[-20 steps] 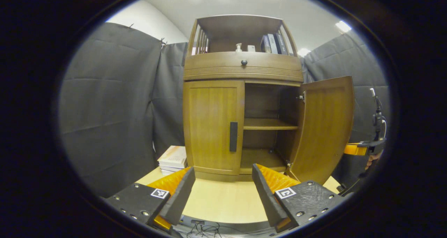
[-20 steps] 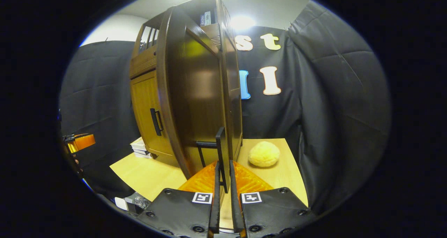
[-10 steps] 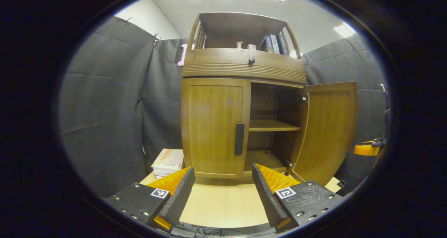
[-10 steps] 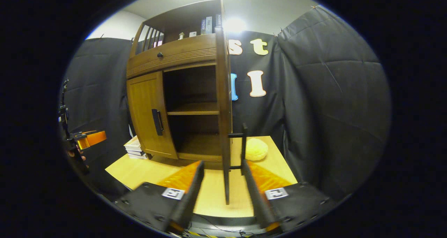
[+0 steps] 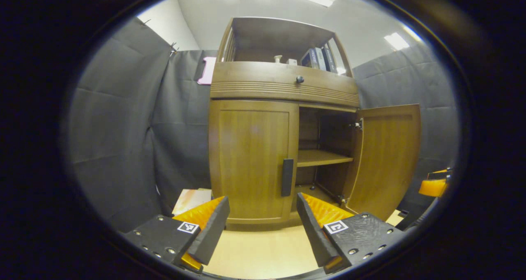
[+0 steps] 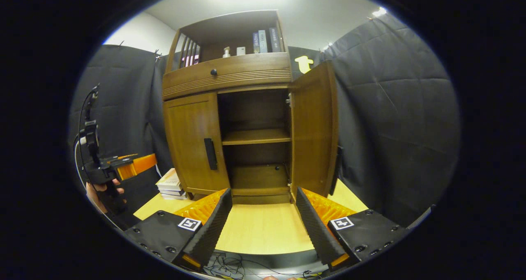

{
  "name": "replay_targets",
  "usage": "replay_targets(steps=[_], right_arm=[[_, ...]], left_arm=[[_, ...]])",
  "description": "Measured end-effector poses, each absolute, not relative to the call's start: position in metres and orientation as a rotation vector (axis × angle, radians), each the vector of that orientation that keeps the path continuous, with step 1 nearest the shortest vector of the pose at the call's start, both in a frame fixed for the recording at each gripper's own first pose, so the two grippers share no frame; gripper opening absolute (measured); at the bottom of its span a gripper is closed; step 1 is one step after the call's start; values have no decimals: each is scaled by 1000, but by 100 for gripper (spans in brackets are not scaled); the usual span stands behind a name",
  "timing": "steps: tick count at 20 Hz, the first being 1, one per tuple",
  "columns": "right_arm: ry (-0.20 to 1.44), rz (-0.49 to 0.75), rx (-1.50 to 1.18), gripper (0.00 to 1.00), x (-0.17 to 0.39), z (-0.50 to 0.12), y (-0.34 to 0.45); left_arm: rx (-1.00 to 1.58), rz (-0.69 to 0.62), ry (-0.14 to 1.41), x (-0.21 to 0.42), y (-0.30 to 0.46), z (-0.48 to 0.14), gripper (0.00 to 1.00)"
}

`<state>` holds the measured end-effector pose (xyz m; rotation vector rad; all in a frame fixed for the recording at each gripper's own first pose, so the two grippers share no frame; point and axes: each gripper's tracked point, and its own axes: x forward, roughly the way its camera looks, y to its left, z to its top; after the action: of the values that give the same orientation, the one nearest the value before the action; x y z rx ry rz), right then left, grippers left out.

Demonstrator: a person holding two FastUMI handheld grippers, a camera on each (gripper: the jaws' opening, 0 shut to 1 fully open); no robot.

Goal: Open the right door of the double-door shoe cabinet with the right hand, and open the left door with the left hand.

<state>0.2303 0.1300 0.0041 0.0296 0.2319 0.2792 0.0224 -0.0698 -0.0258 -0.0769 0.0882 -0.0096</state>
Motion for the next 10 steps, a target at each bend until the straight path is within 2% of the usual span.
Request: replay_targets(steps=[2,3,6,7,8,10], right_arm=[[213,289,23,98,232,6,132],[198,292,29,94,236,7,137],[173,294,43,93,245,11,143],[165,292,42,98,249,11,144],[153,290,39,93,254,13,143],[130,288,27,93,261,14,143]], left_arm=[[-83,-29,82,26,-72,-25,92],[-97,-36,81,28,-74,-24,92],[-129,-51,100,31,-83,-24,92],[-129,-50,101,33,-83,-23,92],[-127,-51,108,36,-83,-25,92],[-135,-53,128,37,-85,-28,93]])
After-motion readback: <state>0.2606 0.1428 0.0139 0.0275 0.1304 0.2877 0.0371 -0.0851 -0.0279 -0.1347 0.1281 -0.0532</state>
